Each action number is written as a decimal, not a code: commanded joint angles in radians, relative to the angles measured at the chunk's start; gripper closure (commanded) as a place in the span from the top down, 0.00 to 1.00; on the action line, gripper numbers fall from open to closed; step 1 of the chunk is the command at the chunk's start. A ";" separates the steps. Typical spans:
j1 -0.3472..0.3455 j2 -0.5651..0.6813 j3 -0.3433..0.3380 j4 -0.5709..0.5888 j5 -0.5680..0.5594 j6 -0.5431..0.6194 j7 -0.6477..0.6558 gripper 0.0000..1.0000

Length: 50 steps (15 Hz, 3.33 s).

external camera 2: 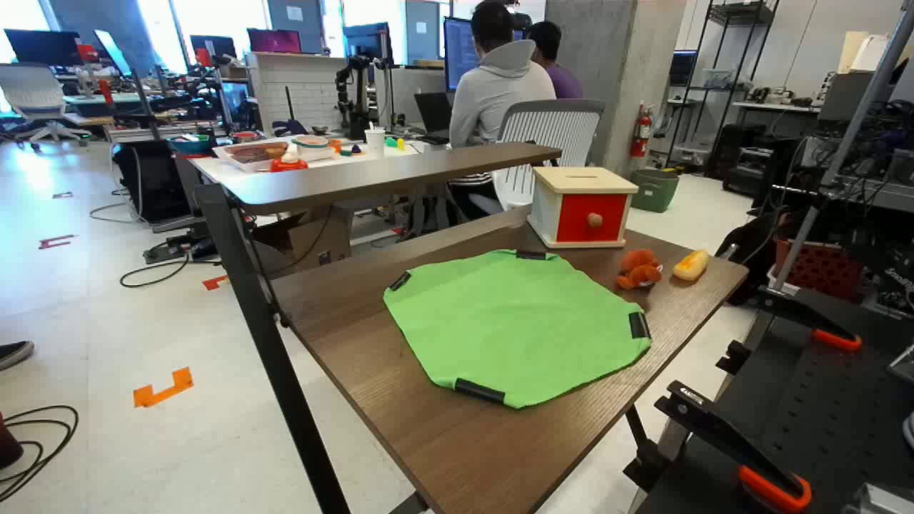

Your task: Open the drawer

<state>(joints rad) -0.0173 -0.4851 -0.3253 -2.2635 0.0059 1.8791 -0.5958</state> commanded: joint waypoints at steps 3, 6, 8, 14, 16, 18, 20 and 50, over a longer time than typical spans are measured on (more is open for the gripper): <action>-0.022 0.008 0.018 -0.026 0.017 0.048 -0.003 1.00; -0.019 0.015 0.022 -0.072 0.044 0.138 0.025 1.00; -0.011 0.029 0.016 -0.109 0.097 0.237 0.042 1.00; 0.024 0.109 -0.010 -0.173 0.354 0.471 0.064 1.00; 0.041 0.141 -0.020 -0.178 0.460 0.513 0.037 1.00; 0.047 0.178 -0.019 -0.179 0.528 0.527 0.007 1.00; 0.057 0.218 -0.017 -0.188 0.606 0.574 -0.053 1.00; -0.119 0.802 0.186 0.001 0.349 0.748 0.422 1.00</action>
<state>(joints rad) -0.1120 0.2498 -0.1753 -2.3039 0.3950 2.5853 -0.2274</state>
